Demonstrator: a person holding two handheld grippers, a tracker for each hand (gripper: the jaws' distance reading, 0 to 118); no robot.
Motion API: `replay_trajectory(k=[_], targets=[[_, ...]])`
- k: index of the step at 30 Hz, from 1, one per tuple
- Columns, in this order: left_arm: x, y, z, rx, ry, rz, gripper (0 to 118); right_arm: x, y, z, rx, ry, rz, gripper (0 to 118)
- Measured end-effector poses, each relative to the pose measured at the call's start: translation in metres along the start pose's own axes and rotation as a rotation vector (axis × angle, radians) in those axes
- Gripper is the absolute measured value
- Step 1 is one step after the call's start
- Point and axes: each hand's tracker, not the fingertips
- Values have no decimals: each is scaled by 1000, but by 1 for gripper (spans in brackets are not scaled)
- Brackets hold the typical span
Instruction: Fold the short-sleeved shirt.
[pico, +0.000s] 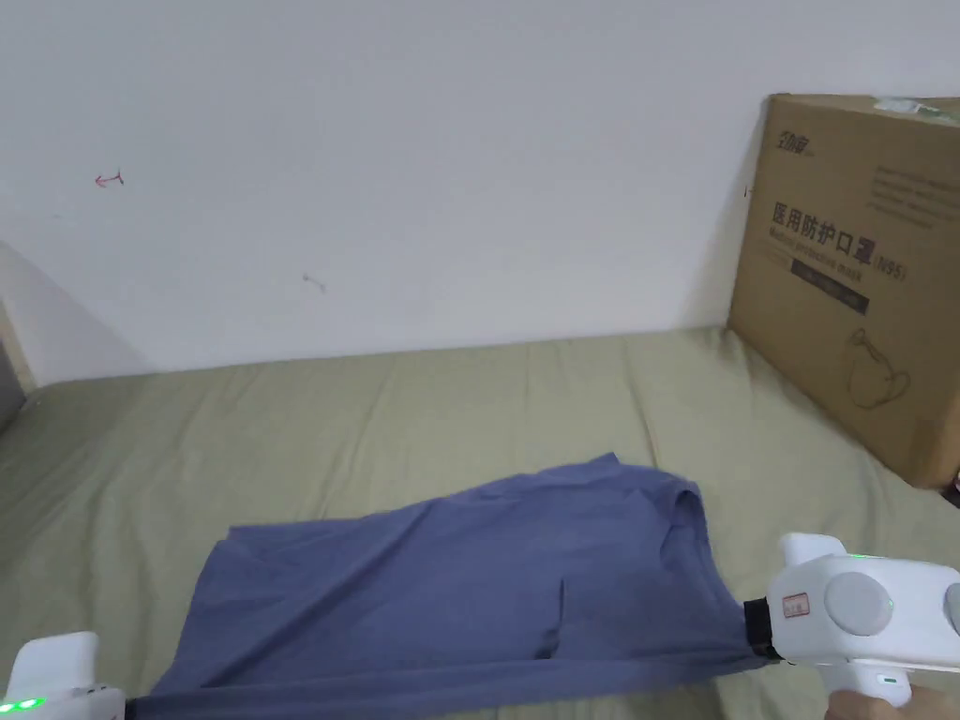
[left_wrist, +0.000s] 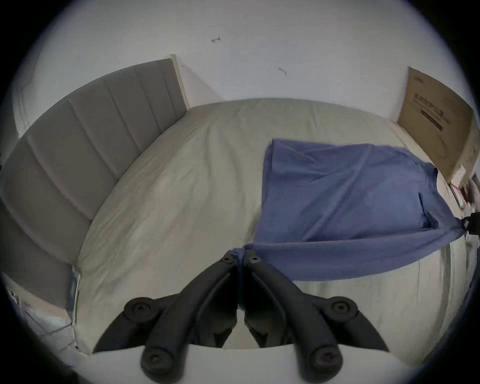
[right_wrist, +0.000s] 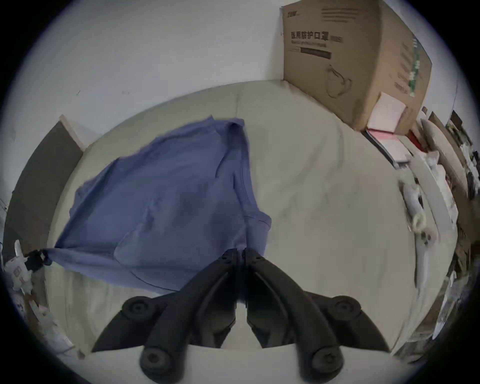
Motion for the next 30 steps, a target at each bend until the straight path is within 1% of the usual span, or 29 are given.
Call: replay_trajectory(k=[1, 3, 4, 7, 8, 10, 12, 13, 14, 15, 16, 17, 18, 19, 20, 21, 22, 23, 24, 28, 29, 30], targets=[[-2, -17, 13, -9, 17, 3, 2, 7, -21, 11, -8, 14, -3, 6], [-13, -49, 36, -2, -11, 24, 2, 17, -56, 31, -44, 21, -37, 6], [-16, -65, 50, -13, -12, 47, 2, 32, -69, 34, -49, 34, -38, 6], [-28, -112, 81, -13, -27, 55, 2, 45, -117, 69, -39, 32, -37, 6], [-31, -124, 88, -11, -28, 58, 2, 58, -128, 68, -18, 35, -48, 6], [-37, -147, 101, -29, -45, 53, 2, 71, -149, 75, -45, 31, -45, 6], [-45, -161, 108, -44, -94, 75, 2, 79, -170, 76, -47, 14, -39, 6], [-49, -166, 112, -61, -93, 96, 2, 82, -178, 77, -56, 9, -33, 6], [-51, -171, 116, -59, -101, 103, 2, 85, -185, 81, -37, 7, -39, 6], [-52, -176, 120, -50, -96, 115, 2, 88, -190, 86, 19, 8, -45, 6], [-52, -180, 124, -42, -96, 121, 2, 76, -197, 97, 34, 18, -34, 6], [-52, -182, 126, -41, -100, 117, 5, 73, -199, 97, 19, 0, -19, 6], [-51, -182, 128, -43, -101, 112, 13, 72, -200, 97, 25, -5, -5, 6], [-50, -182, 130, -48, -103, 104, 28, 71, -200, 97, 34, 0, 6, 6], [-51, -181, 132, -55, -105, 99, 54, 69, -200, 98, 41, -3, 11, 12], [-52, -181, 135, -55, -102, 101, 75, 67, -198, 99, 38, -6, 15, 26], [-51, -182, 143, -47, -112, 109, 96, 66, -197, 102, 38, 5, 30, 50], [-52, -182, 148, -42, -125, 119, 110, 65, -199, 105, 55, 9, 39, 80], [-53, -183, 152, -39, -138, 127, 110, 60, -201, 112, 71, 10, 45, 89], [-58, -186, 171, -14, -176, 132, 109, 50, -207, 132, 98, 35, 47, 89], [-58, -188, 176, -8, -199, 135, 107, 48, -208, 136, 99, 43, 48, 89], [-57, -191, 183, 2, -234, 138, 100, 46, -212, 140, 105, 50, 48, 89]])
